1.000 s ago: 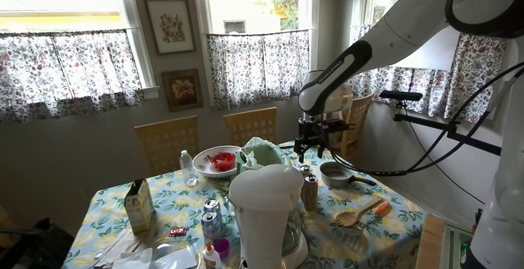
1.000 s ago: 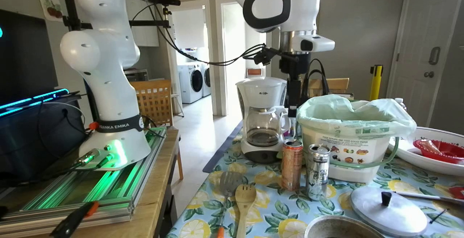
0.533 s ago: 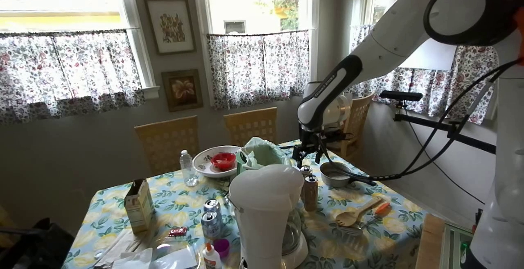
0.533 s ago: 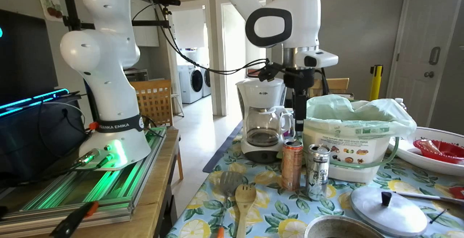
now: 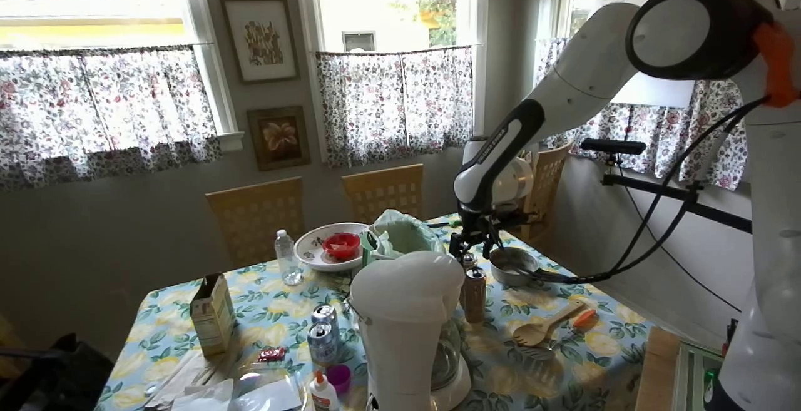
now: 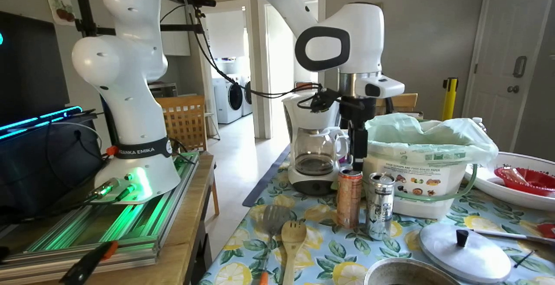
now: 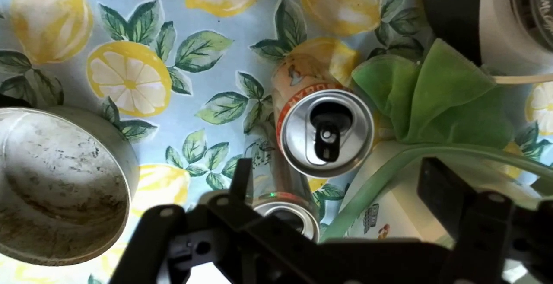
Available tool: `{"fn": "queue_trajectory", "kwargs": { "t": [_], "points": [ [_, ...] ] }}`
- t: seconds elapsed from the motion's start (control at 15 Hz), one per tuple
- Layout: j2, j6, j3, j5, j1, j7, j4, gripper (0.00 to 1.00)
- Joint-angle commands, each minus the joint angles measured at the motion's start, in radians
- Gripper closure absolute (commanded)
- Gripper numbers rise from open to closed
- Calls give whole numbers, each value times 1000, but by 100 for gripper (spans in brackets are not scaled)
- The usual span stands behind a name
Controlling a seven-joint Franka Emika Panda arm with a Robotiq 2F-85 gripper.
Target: Put both cans into the bin
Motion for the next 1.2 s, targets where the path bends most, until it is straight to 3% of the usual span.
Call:
{"fn": "queue_trajectory", "kwargs": {
  "t": [0.0, 0.07, 0.27, 0.33, 0.4, 1.13],
  "points": [
    [35, 27, 7, -2, -11, -13, 22, 9],
    [39, 31, 7, -3, -11, -12, 23, 17],
    [45, 42, 7, -4, -12, -13, 24, 27],
    [47, 44, 8, -4, -12, -12, 24, 25],
    [47, 44, 7, -5, -11, -12, 25, 32],
    [35, 32, 9, -3, -10, -11, 22, 40]
  ]
}}
